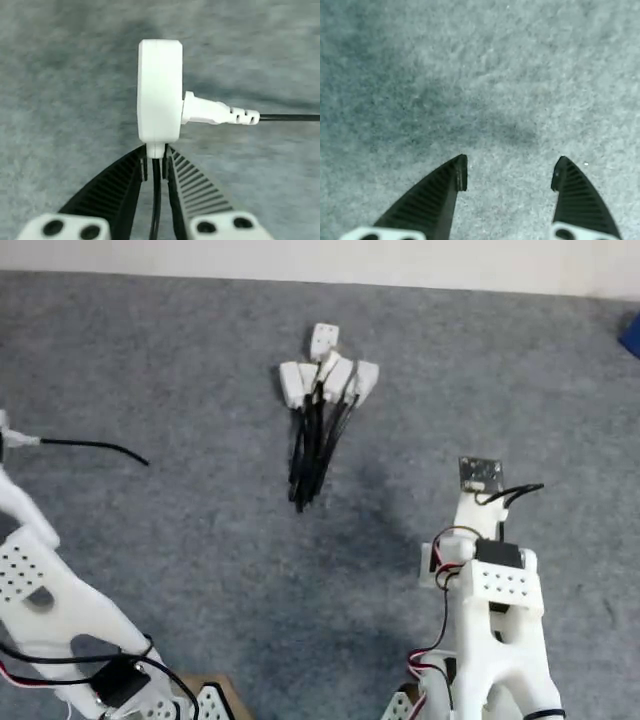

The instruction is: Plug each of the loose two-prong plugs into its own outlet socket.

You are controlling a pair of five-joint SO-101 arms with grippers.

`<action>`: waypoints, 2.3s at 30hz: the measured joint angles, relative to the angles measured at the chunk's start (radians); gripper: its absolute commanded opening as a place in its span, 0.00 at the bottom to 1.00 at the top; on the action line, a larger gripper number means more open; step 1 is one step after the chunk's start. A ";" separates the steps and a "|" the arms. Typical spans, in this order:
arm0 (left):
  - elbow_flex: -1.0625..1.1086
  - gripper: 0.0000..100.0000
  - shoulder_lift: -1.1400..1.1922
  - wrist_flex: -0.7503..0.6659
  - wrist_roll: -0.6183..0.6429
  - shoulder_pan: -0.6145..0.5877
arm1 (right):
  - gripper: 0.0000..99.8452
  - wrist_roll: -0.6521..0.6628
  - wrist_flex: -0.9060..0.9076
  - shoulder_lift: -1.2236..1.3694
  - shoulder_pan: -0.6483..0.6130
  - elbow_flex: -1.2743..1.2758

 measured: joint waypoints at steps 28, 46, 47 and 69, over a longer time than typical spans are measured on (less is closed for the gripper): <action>-0.822 0.22 0.327 0.543 0.149 0.204 | 0.27 0.000 0.000 0.000 0.000 0.000; -0.825 0.22 0.390 0.184 0.318 0.914 | 0.27 0.000 0.000 0.000 0.000 0.000; -0.825 0.22 0.405 0.163 0.318 0.914 | 0.27 0.000 0.000 0.000 0.000 0.000; -0.836 0.22 0.552 0.006 0.322 0.953 | 0.27 0.000 0.000 0.000 0.000 0.000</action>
